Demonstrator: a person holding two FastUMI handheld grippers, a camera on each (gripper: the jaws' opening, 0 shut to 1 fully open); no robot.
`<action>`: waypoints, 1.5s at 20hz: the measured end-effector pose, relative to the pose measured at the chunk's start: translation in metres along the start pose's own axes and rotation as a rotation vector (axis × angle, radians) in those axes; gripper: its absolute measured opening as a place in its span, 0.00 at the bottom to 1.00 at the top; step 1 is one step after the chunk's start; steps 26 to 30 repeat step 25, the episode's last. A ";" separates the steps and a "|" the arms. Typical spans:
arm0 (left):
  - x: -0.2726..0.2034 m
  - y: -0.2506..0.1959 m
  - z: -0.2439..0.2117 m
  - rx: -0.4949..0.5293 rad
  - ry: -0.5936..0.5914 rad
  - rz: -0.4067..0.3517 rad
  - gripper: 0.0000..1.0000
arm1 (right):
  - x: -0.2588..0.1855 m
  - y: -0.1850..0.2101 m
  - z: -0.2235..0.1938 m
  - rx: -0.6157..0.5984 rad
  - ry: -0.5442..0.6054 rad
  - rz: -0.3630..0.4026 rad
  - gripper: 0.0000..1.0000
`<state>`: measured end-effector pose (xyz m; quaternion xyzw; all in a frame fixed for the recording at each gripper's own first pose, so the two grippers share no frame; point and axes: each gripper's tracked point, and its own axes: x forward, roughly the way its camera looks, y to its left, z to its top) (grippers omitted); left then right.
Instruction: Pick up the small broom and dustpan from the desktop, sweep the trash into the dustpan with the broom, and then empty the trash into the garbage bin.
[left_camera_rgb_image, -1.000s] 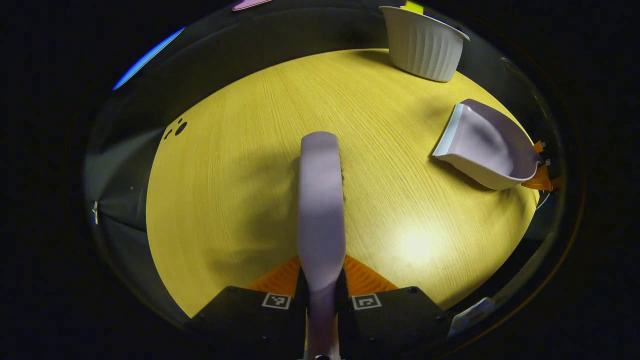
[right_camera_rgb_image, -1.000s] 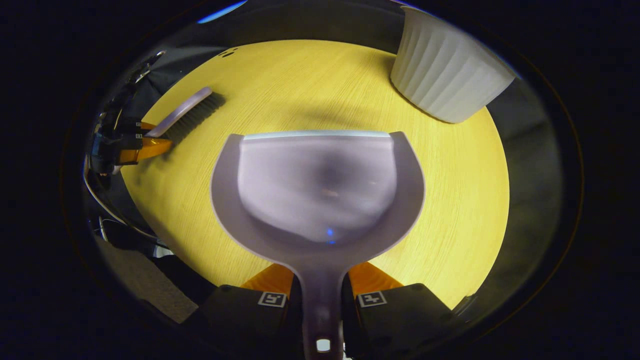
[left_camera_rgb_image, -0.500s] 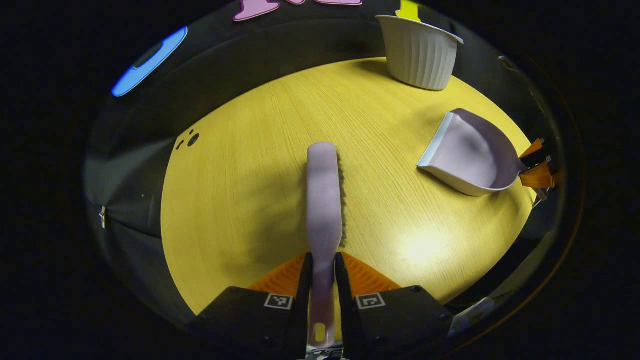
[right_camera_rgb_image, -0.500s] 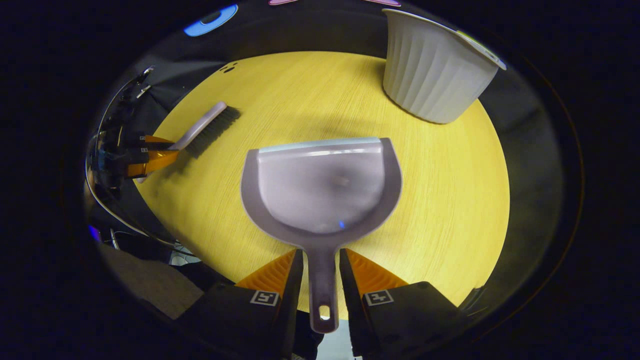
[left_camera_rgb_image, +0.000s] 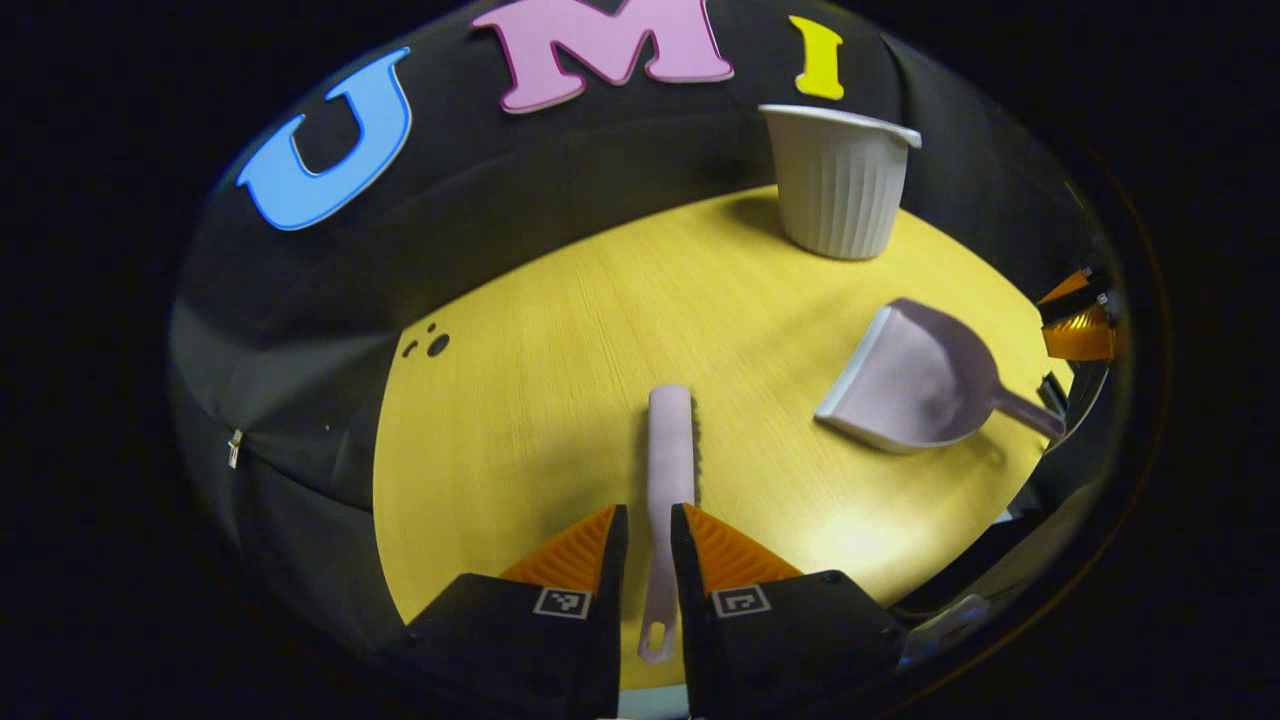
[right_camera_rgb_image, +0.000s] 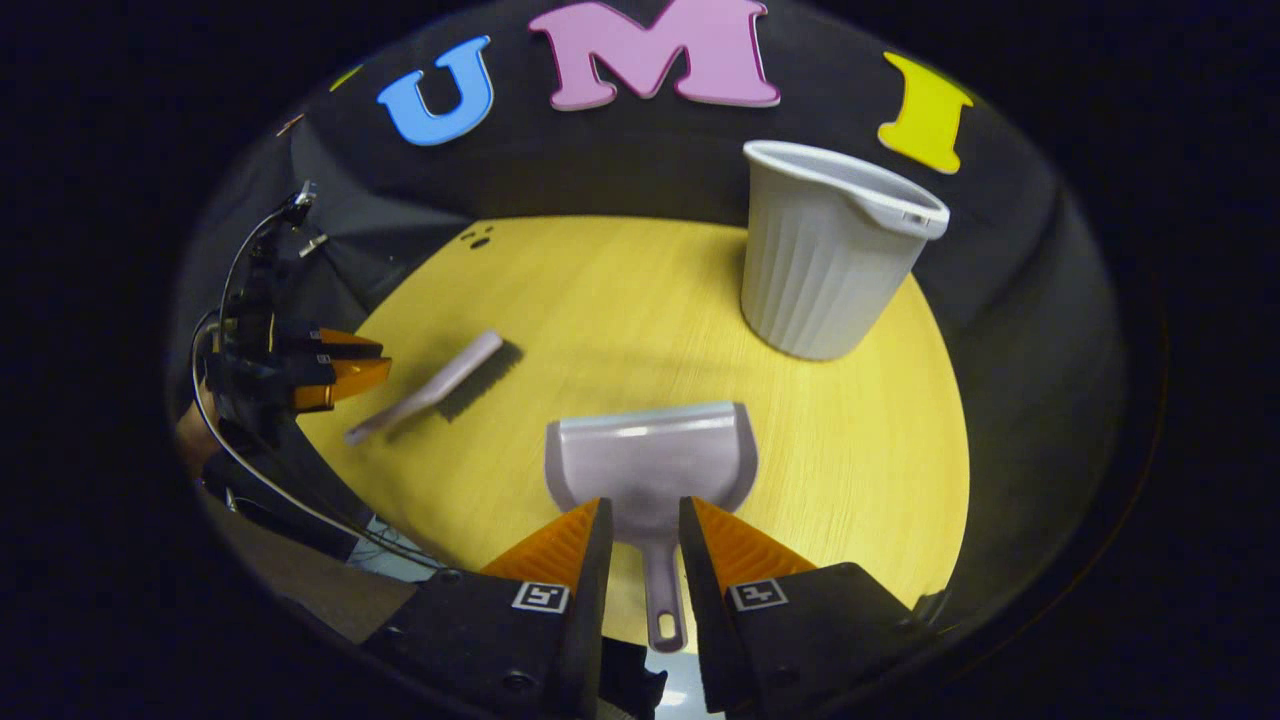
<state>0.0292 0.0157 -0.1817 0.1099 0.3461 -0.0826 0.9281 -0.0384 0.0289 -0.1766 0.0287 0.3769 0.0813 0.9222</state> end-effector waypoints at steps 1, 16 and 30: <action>-0.007 -0.001 0.012 -0.018 -0.045 0.002 0.29 | -0.004 0.002 0.014 -0.009 -0.055 -0.007 0.43; -0.094 0.001 0.100 -0.211 -0.418 0.037 0.29 | -0.038 0.000 0.100 -0.101 -0.418 -0.068 0.42; -0.093 0.003 0.086 -0.201 -0.386 0.033 0.29 | -0.020 0.014 0.104 -0.089 -0.347 -0.057 0.45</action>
